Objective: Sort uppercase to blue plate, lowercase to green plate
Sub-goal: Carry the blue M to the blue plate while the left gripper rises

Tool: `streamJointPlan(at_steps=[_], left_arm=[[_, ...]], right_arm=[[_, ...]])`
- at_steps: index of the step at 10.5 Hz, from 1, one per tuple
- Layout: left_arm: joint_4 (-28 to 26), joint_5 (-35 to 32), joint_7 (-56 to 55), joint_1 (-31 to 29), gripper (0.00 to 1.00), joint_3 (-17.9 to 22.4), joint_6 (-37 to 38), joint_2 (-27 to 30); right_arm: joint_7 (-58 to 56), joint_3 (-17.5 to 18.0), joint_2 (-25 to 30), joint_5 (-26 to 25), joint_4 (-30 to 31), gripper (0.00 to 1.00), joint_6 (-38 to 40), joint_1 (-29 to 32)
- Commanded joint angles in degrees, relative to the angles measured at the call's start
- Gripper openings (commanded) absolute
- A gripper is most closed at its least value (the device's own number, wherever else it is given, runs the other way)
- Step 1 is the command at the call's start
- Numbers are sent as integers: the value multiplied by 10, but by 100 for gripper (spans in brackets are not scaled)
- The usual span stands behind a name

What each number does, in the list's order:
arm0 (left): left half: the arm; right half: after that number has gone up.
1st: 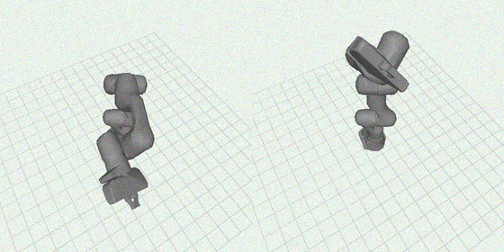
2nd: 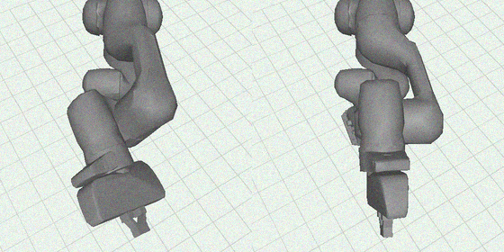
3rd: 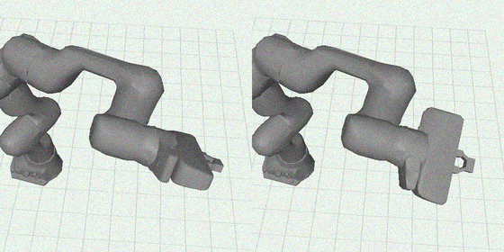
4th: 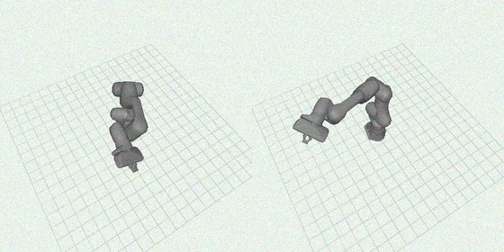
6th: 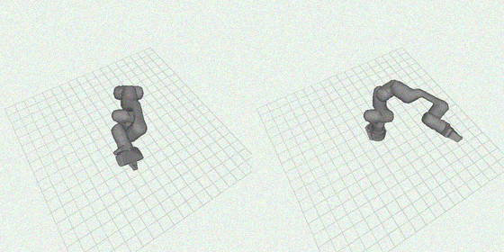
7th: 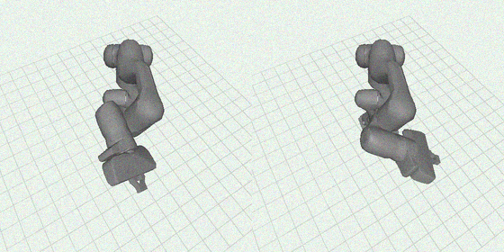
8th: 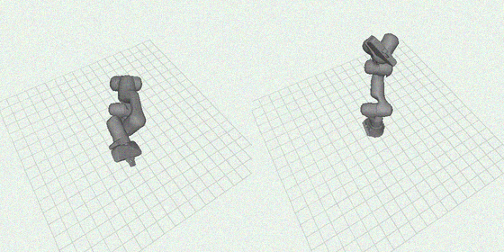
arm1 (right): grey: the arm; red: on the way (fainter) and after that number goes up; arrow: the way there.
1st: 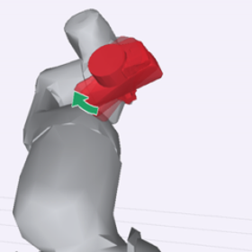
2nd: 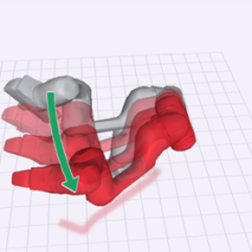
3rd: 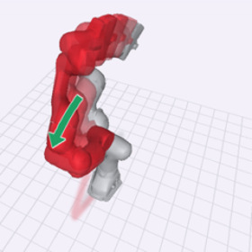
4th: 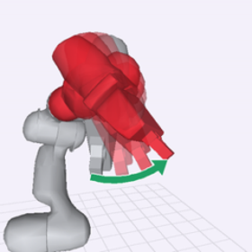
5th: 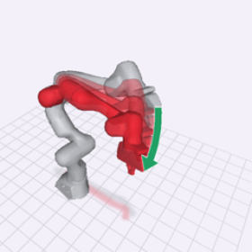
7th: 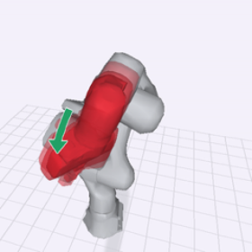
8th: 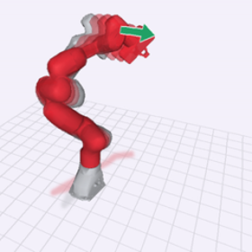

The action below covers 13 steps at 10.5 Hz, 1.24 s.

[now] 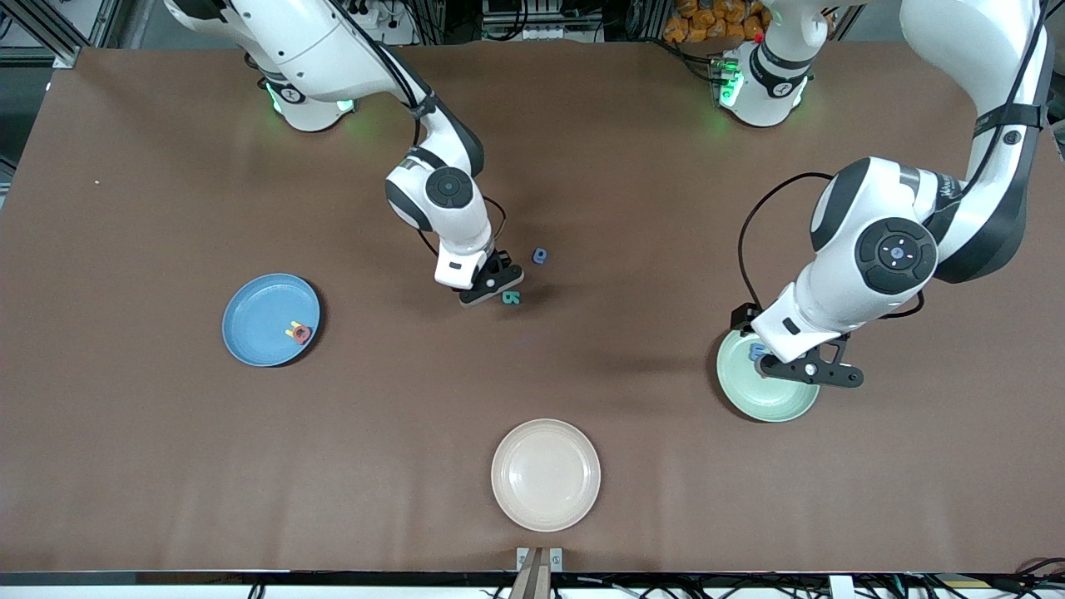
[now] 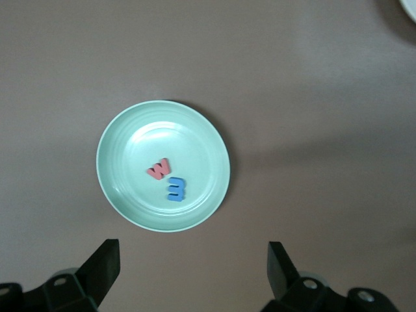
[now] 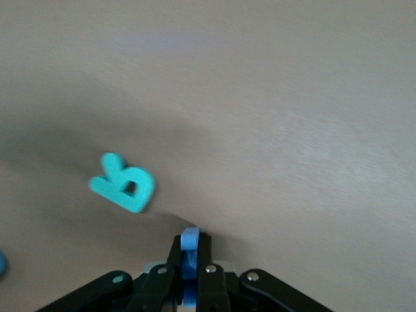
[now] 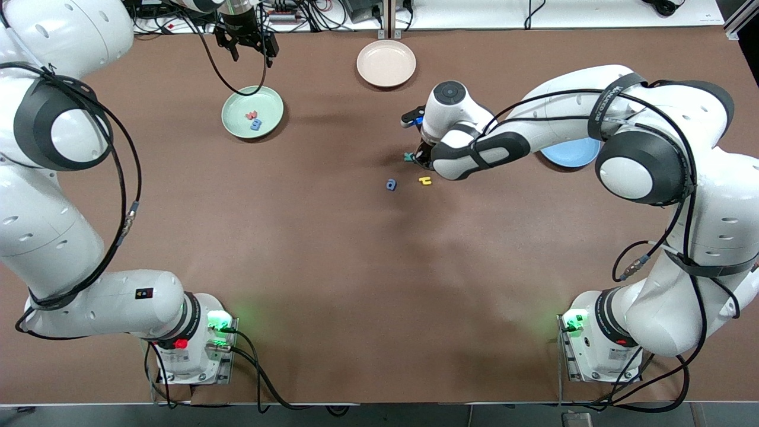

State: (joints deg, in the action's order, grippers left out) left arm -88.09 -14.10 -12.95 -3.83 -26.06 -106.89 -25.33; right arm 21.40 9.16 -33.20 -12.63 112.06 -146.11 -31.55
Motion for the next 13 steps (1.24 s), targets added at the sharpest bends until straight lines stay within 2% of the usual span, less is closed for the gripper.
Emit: streamJointPlan(at_steps=[1, 2, 4, 6, 7, 9, 10, 12, 13], left_arm=[[-9, 26, -2, -3, 100, -24, 9, 10], [-9, 27, -1, -1, 100, -41, 9, 8], [-7, 26, -25, 14, 100, -66, 8, 1], [-4, 22, -34, 54, 100, -66, 1, -13], [-3, 22, -37, 75, 100, -65, -12, -21], [-3, 24, -38, 87, 100, -66, -57, -45], [-4, 19, -38, 104, 100, -66, -69, -52], [-3, 17, -37, 134, 100, -60, -83, -73], [-3, 18, -27, 134, 100, -61, -92, -87]], right_arm=[[-81, 3, 30, 15, -39, 0, 133, 42], [-113, 0, 39, 16, -42, 0, 151, 59], [-215, -43, 47, 29, -42, 0, 187, 86], [-297, -102, 66, 106, -59, 0, 258, 104], [-312, -132, 66, 111, -70, 0, 302, 107], [-360, -193, 67, 112, -70, 0, 340, 110], [-364, -213, 67, 112, -69, 0, 374, 110], [-366, -229, 67, 112, -66, 0, 460, 111], [-366, -235, 65, 112, -57, 0, 461, 113]])
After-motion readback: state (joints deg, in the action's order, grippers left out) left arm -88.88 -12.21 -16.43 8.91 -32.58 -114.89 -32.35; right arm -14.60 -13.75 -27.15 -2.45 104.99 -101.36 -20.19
